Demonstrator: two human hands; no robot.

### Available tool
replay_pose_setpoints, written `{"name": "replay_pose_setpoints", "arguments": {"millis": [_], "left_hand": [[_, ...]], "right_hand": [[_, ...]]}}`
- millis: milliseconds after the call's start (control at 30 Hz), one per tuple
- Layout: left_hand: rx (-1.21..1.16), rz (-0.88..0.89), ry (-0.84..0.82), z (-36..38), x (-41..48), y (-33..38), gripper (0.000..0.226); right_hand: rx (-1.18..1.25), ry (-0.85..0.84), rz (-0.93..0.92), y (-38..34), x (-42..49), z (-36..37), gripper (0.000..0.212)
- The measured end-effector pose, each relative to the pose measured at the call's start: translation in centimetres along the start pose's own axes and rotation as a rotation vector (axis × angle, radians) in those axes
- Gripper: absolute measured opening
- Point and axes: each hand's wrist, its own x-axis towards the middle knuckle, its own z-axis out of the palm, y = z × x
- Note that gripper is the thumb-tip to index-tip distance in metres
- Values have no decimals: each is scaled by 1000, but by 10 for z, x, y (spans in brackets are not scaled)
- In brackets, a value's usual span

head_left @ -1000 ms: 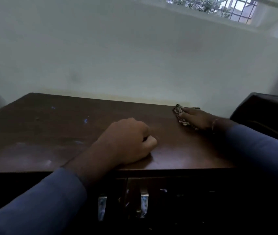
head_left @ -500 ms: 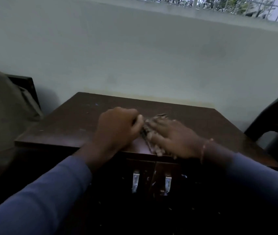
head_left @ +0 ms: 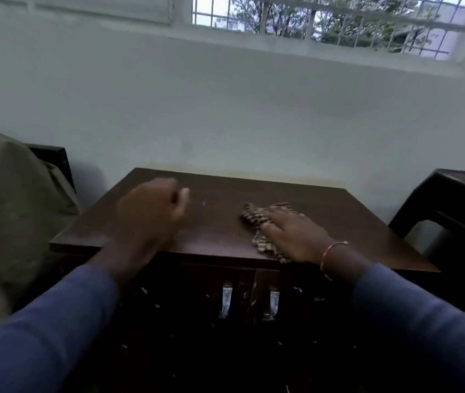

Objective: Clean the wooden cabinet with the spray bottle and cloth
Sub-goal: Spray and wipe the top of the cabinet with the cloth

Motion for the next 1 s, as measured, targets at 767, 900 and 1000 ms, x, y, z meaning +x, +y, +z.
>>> {"name": "replay_pose_setpoints", "arguments": {"millis": [767, 900, 1000], "left_hand": [[84, -623, -312, -36, -15, -66, 84], [45, -624, -329, -40, -14, -62, 80], [19, -617, -316, -43, -15, -63, 77]], "right_hand": [[15, 93, -78, -103, 15, 22, 50], [-6, 66, -227, -133, 15, 34, 52], [57, 39, -175, -105, 21, 19, 49]]}}
